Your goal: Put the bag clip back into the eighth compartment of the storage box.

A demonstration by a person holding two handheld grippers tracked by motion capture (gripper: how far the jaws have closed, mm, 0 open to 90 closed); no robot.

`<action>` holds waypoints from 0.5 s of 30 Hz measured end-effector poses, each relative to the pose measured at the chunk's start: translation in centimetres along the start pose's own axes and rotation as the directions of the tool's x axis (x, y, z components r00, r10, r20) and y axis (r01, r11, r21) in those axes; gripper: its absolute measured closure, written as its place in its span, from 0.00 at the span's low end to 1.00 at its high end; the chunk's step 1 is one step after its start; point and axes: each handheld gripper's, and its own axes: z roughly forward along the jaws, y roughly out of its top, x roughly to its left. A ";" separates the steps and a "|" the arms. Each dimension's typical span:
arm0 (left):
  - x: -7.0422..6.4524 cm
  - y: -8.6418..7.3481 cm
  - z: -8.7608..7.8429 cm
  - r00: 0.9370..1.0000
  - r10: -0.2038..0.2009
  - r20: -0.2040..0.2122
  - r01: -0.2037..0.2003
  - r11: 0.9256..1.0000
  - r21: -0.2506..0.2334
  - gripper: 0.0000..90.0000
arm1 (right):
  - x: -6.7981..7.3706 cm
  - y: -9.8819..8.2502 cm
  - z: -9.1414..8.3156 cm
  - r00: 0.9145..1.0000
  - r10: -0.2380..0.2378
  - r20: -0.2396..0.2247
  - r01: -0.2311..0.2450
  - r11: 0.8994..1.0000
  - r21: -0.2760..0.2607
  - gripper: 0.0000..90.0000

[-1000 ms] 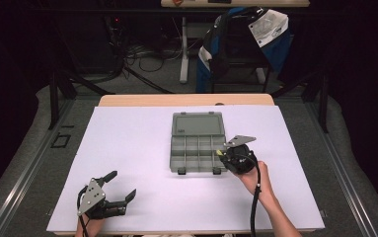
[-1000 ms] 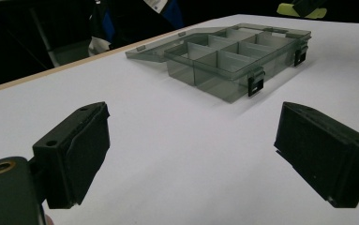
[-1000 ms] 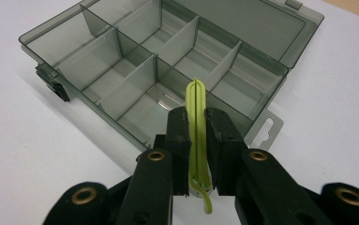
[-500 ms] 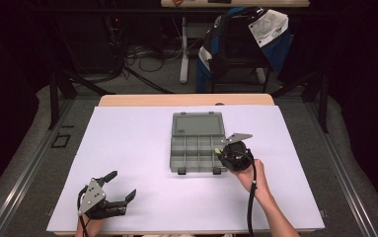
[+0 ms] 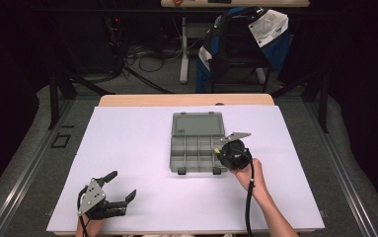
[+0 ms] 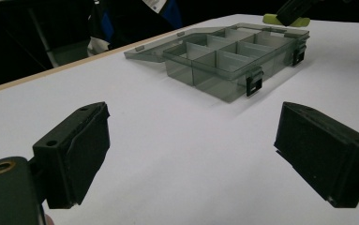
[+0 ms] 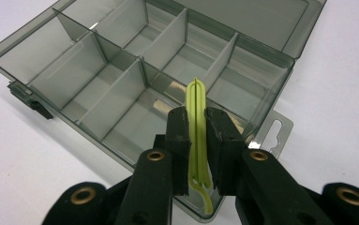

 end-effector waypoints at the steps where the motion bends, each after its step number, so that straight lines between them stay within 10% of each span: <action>1: 0.0 0.0 0.0 1.000 -0.002 -0.002 0.002 1.000 0.000 0.11 | 0.0 0.0 0.1 1.000 0.005 0.004 -0.005 1.000 0.004 0.89; 15: 0.0 0.0 0.0 1.000 -0.002 0.001 0.002 1.000 0.000 0.11 | -0.2 -0.1 0.7 1.000 0.030 0.007 -0.030 0.999 0.015 0.89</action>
